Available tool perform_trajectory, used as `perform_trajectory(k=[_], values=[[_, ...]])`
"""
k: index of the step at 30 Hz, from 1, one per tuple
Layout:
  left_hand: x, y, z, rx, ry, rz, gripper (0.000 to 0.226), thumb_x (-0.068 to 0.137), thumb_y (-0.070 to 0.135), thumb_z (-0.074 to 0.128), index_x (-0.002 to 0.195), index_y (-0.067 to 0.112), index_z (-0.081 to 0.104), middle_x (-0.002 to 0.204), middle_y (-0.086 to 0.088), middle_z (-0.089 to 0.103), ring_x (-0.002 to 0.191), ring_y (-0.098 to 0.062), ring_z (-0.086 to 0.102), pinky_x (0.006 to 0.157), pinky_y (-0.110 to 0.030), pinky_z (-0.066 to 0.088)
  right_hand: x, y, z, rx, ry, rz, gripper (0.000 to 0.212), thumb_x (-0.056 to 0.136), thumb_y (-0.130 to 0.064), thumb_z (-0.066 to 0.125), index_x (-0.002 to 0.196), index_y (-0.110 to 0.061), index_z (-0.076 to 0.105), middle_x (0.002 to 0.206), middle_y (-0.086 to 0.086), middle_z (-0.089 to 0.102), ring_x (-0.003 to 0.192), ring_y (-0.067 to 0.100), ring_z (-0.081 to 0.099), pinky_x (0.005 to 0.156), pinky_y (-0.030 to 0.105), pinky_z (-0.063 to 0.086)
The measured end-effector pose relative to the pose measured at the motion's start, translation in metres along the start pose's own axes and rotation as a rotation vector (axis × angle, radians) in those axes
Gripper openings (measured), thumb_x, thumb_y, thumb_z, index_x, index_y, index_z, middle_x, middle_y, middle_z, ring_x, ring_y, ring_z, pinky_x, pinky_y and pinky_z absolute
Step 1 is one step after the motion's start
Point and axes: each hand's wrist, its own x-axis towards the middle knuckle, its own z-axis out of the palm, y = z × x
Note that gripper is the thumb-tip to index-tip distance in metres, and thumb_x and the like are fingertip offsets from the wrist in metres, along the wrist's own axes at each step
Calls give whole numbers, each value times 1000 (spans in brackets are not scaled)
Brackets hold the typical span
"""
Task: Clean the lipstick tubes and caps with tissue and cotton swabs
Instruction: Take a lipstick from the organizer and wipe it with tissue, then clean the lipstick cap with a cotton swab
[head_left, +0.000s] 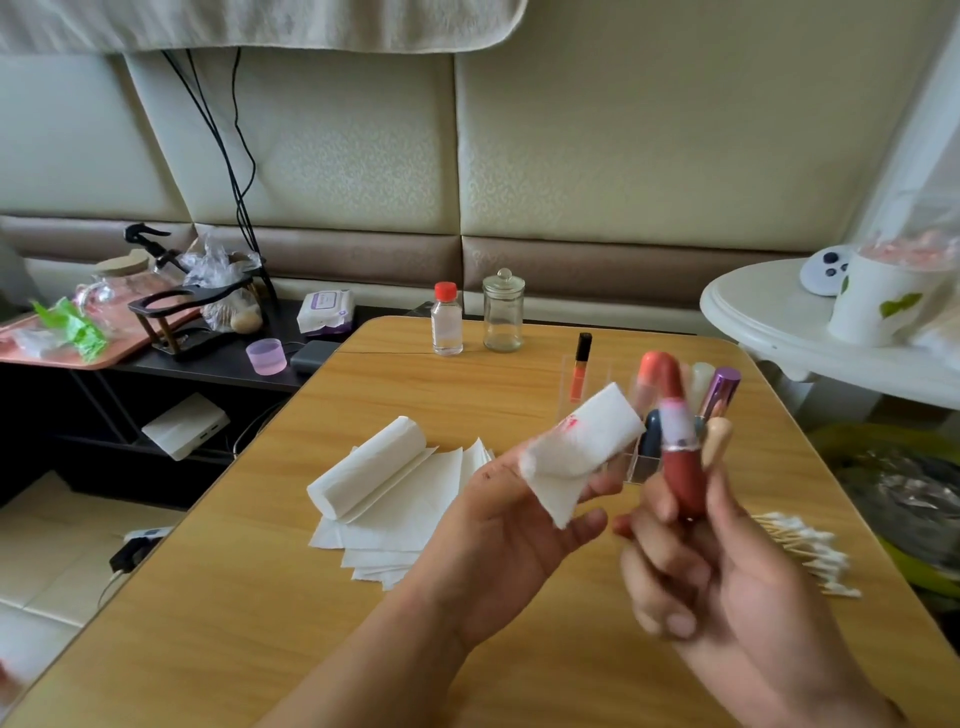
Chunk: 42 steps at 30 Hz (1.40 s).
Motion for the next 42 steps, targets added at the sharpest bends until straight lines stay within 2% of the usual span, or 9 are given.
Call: perform_trajectory(k=[5, 10, 15, 19, 23, 30, 35, 39, 42], values=[[-1, 6, 5, -91, 157, -118, 63, 90, 55, 50, 111, -1, 70, 114, -26, 64, 90, -33, 64, 78, -44, 53, -2, -2, 10, -411, 287, -270, 63, 69, -74, 74, 87, -14, 63, 58, 1, 32, 40, 16, 31, 41, 26, 23], [0, 0, -4, 550, 217, -19, 35, 94, 16, 56, 128, 11, 61, 103, -19, 72, 84, -22, 69, 77, -30, 56, -1, 7, 17, -596, 351, -403, 69, 66, -77, 73, 87, -12, 65, 55, -1, 37, 38, 15, 31, 40, 19, 28], [-3, -1, -4, 781, 224, -30, 58, 99, -9, 35, 140, 31, 46, 116, -13, 66, 85, -27, 73, 78, -35, 59, 1, 12, 16, -661, 403, -313, 56, 81, -69, 64, 81, -13, 67, 54, 3, 33, 40, 17, 31, 39, 22, 28], [-6, -4, 6, 664, 117, -75, 31, 98, 2, 46, 110, 13, 73, 104, -15, 71, 92, -23, 68, 83, -33, 54, 4, 20, 18, -697, 423, -177, 32, 83, -43, 57, 77, -16, 72, 49, -1, 31, 41, 16, 27, 38, 26, 25], [-4, -8, 9, 383, 106, -85, 37, 91, 17, 44, 113, 5, 71, 100, -15, 69, 93, -26, 65, 79, -35, 51, 4, 21, 21, -661, 445, -179, 33, 83, -37, 58, 80, -6, 70, 46, -3, 31, 38, 13, 27, 38, 28, 21], [0, -12, 5, 426, 193, 45, 23, 85, 28, 61, 93, 11, 74, 89, -14, 68, 85, -24, 65, 76, -30, 53, 0, 3, 17, -1243, 514, -175, 74, 83, -77, 37, 70, -13, 72, 41, -5, 46, 37, 5, 40, 42, 21, 31], [0, -5, 2, 499, 281, 121, 18, 83, 32, 63, 80, 17, 74, 94, -11, 73, 95, -32, 68, 89, -42, 50, -19, -63, 4, -1766, 733, -272, 11, 86, -42, 67, 77, -37, 71, 65, -16, 66, 62, 1, 60, 51, 28, 47], [1, -7, 4, 492, 284, 102, 17, 82, 30, 64, 75, 18, 73, 94, -11, 73, 96, -34, 69, 88, -41, 51, -27, -88, -21, -2216, 552, 120, 8, 89, -44, 67, 87, -50, 63, 91, -28, 56, 86, -4, 51, 64, 18, 41], [1, -7, 4, 516, 282, 82, 19, 81, 32, 65, 78, 16, 74, 89, -12, 73, 90, -30, 69, 86, -39, 50, -33, -86, -37, -2290, 460, 141, 9, 88, -52, 65, 85, -56, 57, 94, -35, 51, 95, -5, 45, 69, 16, 37]])
